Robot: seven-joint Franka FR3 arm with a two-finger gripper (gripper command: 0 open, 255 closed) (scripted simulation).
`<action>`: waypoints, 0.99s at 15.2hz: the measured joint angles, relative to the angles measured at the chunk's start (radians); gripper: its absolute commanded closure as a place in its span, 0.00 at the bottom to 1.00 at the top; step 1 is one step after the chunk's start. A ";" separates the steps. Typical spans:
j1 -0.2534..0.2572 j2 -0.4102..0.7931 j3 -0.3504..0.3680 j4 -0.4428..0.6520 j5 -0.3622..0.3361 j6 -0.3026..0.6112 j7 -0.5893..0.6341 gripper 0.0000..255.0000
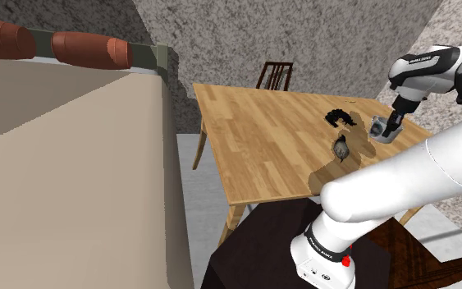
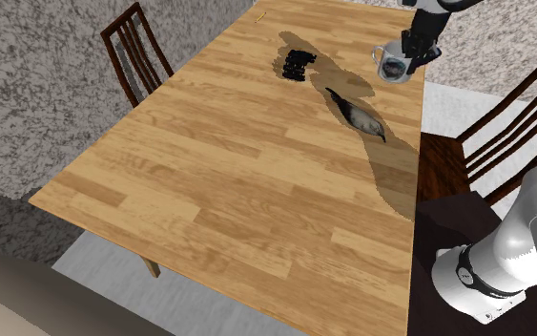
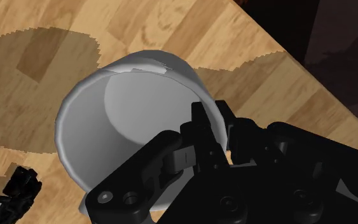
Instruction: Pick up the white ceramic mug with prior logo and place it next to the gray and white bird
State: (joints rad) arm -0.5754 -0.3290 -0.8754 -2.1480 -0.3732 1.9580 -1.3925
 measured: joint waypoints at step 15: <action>0.025 0.328 -0.369 0.154 0.292 0.113 -0.469 1.00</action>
State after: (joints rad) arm -0.5507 -0.0007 -1.2445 -1.9941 -0.0816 2.0715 -1.8611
